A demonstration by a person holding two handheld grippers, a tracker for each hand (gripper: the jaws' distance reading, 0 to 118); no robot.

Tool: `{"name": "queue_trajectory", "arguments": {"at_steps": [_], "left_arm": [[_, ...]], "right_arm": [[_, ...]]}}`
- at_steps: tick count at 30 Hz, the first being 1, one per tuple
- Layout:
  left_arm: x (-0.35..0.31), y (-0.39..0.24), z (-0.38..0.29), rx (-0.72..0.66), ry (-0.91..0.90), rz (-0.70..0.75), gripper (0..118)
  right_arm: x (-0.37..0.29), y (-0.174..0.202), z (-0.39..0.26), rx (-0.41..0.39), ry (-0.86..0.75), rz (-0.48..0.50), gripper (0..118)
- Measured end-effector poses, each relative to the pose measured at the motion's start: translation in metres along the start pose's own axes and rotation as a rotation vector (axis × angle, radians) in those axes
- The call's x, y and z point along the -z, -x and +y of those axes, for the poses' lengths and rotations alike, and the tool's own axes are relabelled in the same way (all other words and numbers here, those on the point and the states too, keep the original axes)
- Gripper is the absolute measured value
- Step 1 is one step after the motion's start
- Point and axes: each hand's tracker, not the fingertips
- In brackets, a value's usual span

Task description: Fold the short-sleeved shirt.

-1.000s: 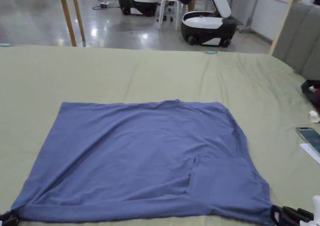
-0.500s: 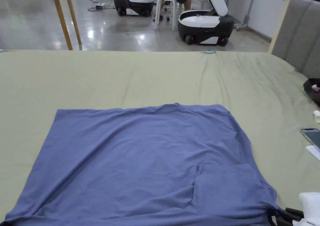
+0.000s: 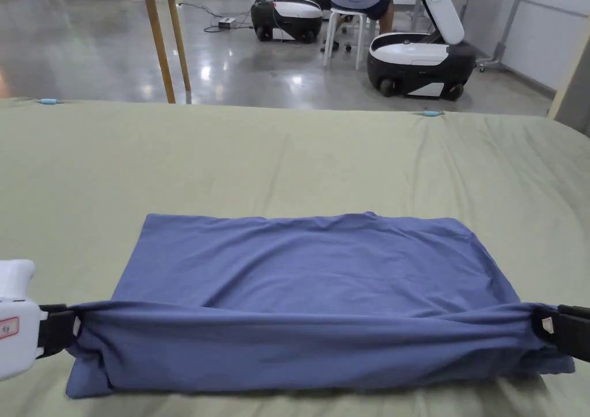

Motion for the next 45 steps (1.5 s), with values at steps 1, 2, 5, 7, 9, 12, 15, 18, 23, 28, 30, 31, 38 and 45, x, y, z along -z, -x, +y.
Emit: {"name": "queue_trajectory", "arguments": {"at_steps": [1,2,5,7,9,12,15,18,23,28,30,31,38,45], "left_arm": [[0.008,-0.001,0.008,-0.002,-0.001,0.0,6],[0.016,0.0,0.014,0.0,0.001,0.002,6],[0.037,-0.002,0.033,0.025,0.019,0.01,6],[0.051,-0.002,0.042,0.027,0.036,0.006,6],[0.064,-0.003,0.048,0.024,0.05,0.001,6],[0.081,-0.004,0.05,0.037,0.068,0.012,6],[0.093,0.001,0.047,0.005,0.092,-0.017,65],[0.089,0.004,0.035,-0.012,0.104,0.017,107],[0.045,0.009,0.008,-0.025,0.032,0.096,100],[0.016,0.003,-0.025,-0.038,0.08,0.031,0],[0.021,0.0,-0.028,-0.03,0.044,0.018,0],[0.022,-0.003,-0.029,-0.024,0.047,0.025,0],[0.058,-0.005,-0.028,-0.016,0.128,0.112,114],[0.068,-0.015,-0.029,0.004,0.114,0.117,13]], "right_arm": [[0.01,0.001,0.008,-0.017,0.017,-0.005,9],[0.019,0.002,0.014,-0.029,0.031,-0.012,9],[0.048,-0.004,0.029,-0.016,0.074,-0.011,9],[0.064,-0.011,0.035,0.023,0.101,0.002,9],[0.08,-0.018,0.039,0.046,0.132,0.005,9],[0.098,-0.027,0.041,0.093,0.171,0.032,11],[0.099,-0.03,0.036,0.143,0.154,0.018,91],[0.088,-0.032,0.024,0.15,0.148,-0.003,112],[0.051,-0.029,0.002,0.082,0.103,-0.08,108],[0.024,-0.016,-0.033,0.045,0.047,-0.129,1],[0.021,-0.015,-0.04,0.051,0.065,-0.09,1],[0.02,-0.013,-0.044,0.046,0.063,-0.091,1],[0.014,-0.015,-0.055,0.048,0.087,-0.074,1],[0.017,-0.019,-0.056,0.042,0.094,-0.093,3]]}}
